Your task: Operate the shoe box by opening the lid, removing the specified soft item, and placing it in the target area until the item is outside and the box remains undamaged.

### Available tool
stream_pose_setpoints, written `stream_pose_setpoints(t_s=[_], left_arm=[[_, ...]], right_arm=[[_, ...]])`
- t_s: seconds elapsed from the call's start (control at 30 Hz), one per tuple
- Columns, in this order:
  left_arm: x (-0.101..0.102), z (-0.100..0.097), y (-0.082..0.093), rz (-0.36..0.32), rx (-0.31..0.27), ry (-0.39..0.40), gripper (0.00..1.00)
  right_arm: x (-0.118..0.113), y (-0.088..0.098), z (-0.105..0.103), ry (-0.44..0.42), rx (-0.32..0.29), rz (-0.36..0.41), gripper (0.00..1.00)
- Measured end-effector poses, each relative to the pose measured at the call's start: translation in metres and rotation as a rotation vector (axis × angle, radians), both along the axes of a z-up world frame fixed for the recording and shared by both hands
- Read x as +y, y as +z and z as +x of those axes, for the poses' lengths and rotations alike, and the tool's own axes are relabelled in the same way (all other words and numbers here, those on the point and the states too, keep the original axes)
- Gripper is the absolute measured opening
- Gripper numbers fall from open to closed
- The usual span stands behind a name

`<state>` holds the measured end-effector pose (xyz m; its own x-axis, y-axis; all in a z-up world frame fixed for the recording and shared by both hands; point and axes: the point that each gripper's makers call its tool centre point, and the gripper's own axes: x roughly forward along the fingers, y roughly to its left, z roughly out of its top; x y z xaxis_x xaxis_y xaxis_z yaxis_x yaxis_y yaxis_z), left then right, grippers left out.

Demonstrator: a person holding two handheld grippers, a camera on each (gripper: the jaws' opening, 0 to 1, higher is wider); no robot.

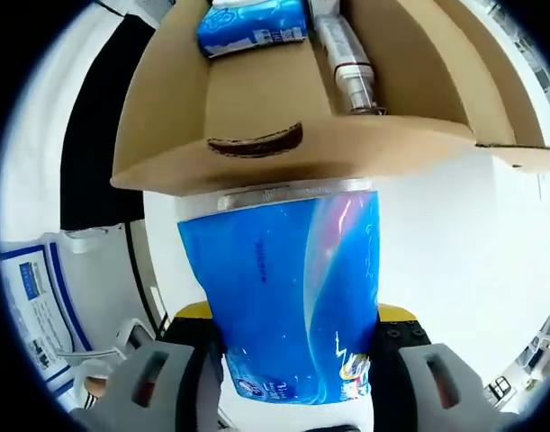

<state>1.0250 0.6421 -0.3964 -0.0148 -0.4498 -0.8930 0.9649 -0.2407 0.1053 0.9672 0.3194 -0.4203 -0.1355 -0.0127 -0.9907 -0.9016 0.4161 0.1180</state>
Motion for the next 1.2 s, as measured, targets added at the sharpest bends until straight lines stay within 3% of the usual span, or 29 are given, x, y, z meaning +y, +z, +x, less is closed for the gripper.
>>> stream_pose_setpoints(t_s=[1.2], left_arm=[[0.0015,0.0024,-0.0054,0.012,0.016,0.006,0.04]], right_arm=[[-0.0074,-0.0059,-0.0008,-0.027,0.066,0.034,0.65]])
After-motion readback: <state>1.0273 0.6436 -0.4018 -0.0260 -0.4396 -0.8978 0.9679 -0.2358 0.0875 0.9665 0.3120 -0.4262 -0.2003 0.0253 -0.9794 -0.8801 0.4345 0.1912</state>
